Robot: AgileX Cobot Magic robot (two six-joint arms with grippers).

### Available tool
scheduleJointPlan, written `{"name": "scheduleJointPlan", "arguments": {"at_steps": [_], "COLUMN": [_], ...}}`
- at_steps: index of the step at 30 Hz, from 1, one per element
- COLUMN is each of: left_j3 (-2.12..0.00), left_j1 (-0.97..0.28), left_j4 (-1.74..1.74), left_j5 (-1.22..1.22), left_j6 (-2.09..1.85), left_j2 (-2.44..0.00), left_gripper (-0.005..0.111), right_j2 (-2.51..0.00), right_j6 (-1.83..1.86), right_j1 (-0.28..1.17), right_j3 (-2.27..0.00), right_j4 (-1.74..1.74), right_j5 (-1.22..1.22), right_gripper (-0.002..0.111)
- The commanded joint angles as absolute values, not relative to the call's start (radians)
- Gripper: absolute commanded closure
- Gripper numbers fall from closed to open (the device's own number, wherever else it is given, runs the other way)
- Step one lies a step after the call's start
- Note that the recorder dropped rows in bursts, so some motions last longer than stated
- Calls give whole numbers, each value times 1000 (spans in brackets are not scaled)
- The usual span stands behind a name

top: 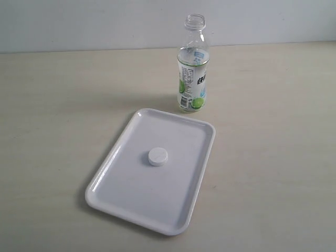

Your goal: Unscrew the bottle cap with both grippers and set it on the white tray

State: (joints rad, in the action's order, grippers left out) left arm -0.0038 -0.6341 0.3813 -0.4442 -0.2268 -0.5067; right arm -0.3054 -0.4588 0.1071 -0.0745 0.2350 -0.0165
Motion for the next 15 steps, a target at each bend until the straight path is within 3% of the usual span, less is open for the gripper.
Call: {"name": "scheduleJointPlan", "arguments": {"at_steps": [1,10,15], "left_j3": [0,0,0], "left_j1": [-638,-638,-638], "left_j4": [370,370,370], "left_j5": [-443,-443,-443], "left_j6": [-229,-229,-229], "left_j2": [-500,-500,-500], "left_gripper": [107,107,107], "right_j2": [-303,-296,-105], "right_j6": [-457,-454,-412], "right_j1": [105,105,64], "right_j3": [-68,-68,-67], "right_j4": [235,235,245], "right_j5": [-6,-6,-97], "right_gripper": [108,108,108]}}
